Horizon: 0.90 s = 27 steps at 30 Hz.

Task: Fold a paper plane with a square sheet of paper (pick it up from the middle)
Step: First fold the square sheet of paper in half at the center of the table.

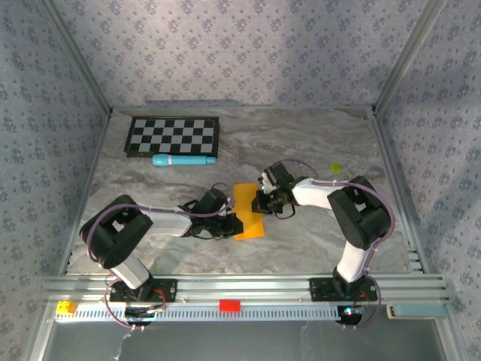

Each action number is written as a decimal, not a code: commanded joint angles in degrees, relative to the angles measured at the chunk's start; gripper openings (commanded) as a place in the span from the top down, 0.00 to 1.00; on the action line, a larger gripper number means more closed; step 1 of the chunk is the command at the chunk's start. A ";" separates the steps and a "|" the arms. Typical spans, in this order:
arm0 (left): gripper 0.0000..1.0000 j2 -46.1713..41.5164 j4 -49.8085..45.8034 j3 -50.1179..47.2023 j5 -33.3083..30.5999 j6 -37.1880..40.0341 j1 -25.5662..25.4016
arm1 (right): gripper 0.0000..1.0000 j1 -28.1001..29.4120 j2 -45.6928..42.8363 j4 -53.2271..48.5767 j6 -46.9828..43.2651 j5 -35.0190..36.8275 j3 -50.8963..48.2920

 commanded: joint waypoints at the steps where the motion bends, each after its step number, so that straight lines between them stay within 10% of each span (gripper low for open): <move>1: 0.89 0.99 -0.51 -3.03 -0.31 -0.77 -1.00 | 1.00 -0.45 2.17 -8.32 0.62 6.68 -3.43; 27: 0.91 -17.08 -18.10 1.77 -10.59 5.49 -0.85 | 1.00 -0.30 1.83 -8.64 -1.85 5.17 -3.01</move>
